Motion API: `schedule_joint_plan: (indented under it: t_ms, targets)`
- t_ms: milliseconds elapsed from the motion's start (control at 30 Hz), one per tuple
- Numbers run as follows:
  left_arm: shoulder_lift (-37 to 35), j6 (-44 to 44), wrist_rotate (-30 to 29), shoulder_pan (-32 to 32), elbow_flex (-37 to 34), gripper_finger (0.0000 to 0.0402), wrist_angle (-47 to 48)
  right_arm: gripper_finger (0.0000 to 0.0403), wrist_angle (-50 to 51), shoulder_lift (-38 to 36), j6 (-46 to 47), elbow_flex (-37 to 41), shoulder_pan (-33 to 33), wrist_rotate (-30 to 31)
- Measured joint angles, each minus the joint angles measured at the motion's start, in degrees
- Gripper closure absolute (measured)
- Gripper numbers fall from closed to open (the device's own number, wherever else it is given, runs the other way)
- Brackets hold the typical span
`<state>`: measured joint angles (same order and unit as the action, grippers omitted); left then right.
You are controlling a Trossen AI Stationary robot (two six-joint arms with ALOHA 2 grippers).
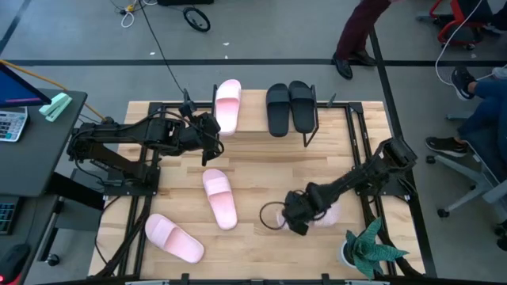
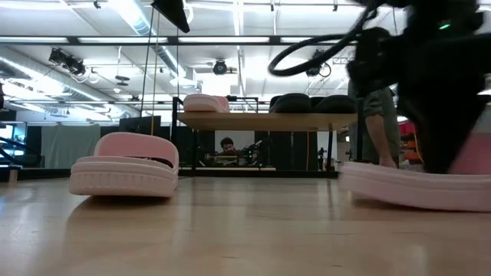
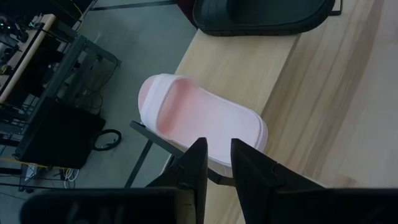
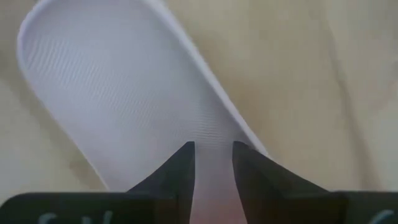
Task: Pick and place slides into the shelf
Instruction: Put the bottom right pink slide on the shelf
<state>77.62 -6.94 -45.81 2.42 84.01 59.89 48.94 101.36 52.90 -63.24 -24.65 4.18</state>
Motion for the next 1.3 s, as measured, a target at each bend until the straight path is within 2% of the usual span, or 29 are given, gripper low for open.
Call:
schedule_joint_plan:
  t_ms: [167,267,500,600,700,833,933,1167,1300]
  targets:
    - [0.0,0.0,0.0,0.0,0.0,0.0333,0.0,0.0289,0.0,0.0,-5.1,0.0,3.9,0.9]
    - [0.0,0.0,0.0,0.0,0.0,0.0335,0.0,0.0289,0.0,-0.4,-5.2,0.0,4.8,1.1]
    - [0.0,0.0,0.0,0.0,0.0,0.0328,0.1,0.0307,2.3,-4.4,-4.4,-2.3,1.2,2.4]
    - [0.0,0.0,0.0,0.0,0.0,0.0327,0.1,0.0314,1.9,-6.0,-0.8,-2.3,-1.3,0.4]
    - [0.0,0.0,0.0,0.0,0.0,0.0329,0.1,0.0315,-0.5,-6.2,4.0,-2.3,-3.9,-5.0]
    - [0.0,0.0,0.0,0.0,0.0,0.0335,0.1,0.0316,-7.9,-5.9,6.3,-1.5,-8.3,-10.3]
    - [0.0,0.0,0.0,0.0,0.0,0.0339,0.1,0.0316,-11.7,-5.9,7.9,-0.2,-10.7,-9.9]
    - [0.0,0.0,0.0,0.0,0.0,0.0335,0.1,0.0317,-10.8,-5.9,16.0,4.2,-13.1,-8.3]
    - [0.0,-0.4,0.0,0.0,0.0,0.0331,0.1,0.0335,-10.7,-5.8,18.2,7.6,-13.1,-9.0]
